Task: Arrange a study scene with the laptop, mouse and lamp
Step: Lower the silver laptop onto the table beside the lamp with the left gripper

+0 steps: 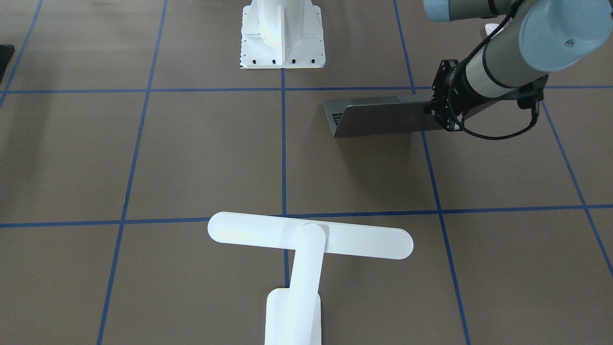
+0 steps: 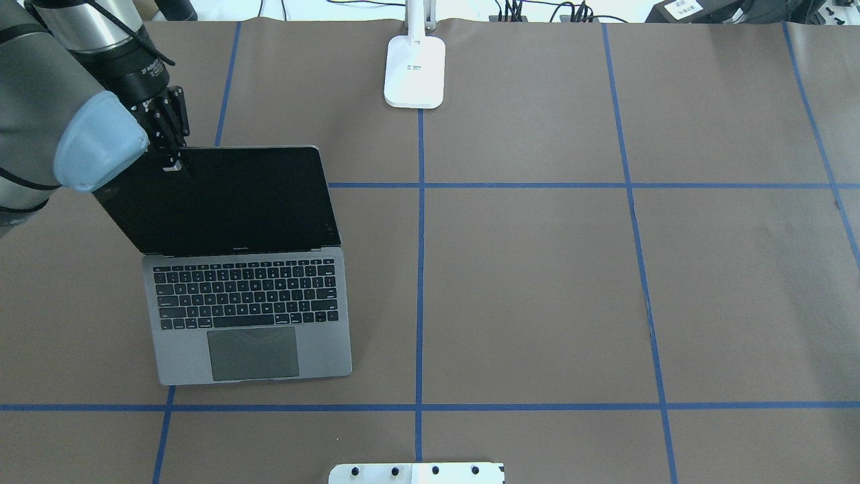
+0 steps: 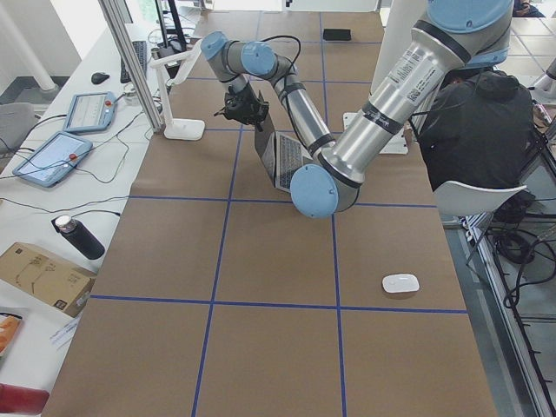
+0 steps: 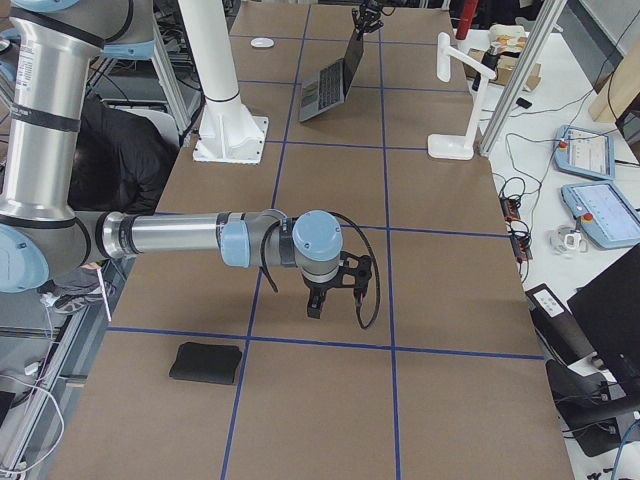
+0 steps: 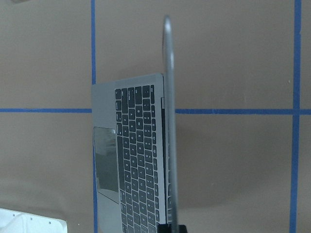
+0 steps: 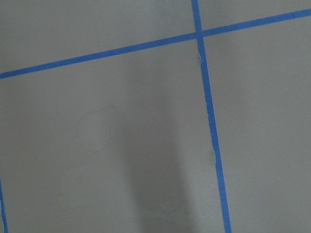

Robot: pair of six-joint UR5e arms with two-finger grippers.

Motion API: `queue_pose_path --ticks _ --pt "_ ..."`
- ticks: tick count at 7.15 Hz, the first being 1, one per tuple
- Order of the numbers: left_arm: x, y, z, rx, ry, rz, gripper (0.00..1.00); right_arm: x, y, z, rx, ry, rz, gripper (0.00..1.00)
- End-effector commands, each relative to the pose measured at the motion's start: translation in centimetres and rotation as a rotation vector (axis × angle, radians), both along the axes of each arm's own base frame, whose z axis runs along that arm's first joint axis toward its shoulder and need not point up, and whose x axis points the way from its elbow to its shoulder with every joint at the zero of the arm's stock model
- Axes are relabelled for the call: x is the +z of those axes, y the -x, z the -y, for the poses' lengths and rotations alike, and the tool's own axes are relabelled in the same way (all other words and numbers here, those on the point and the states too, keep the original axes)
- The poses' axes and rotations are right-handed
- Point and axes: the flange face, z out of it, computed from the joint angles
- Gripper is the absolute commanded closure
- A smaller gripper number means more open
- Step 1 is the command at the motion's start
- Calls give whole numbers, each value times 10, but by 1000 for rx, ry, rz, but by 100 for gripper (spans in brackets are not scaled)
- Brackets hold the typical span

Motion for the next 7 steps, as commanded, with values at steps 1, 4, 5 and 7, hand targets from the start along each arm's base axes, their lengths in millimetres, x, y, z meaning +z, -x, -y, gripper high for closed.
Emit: queue_pose_path --ticks 1,4,5,7 --pt "-15 -13 7 4 25 -46 100 -1 0 1 0 -3 0 1" --pt "-22 -25 17 1 46 -39 100 -1 0 1 0 -3 -2 1" --pt "-21 -34 23 7 41 -41 100 -1 0 1 0 -1 0 1" --pt "-9 -54 50 -13 41 -47 100 0 0 1 0 0 -2 1"
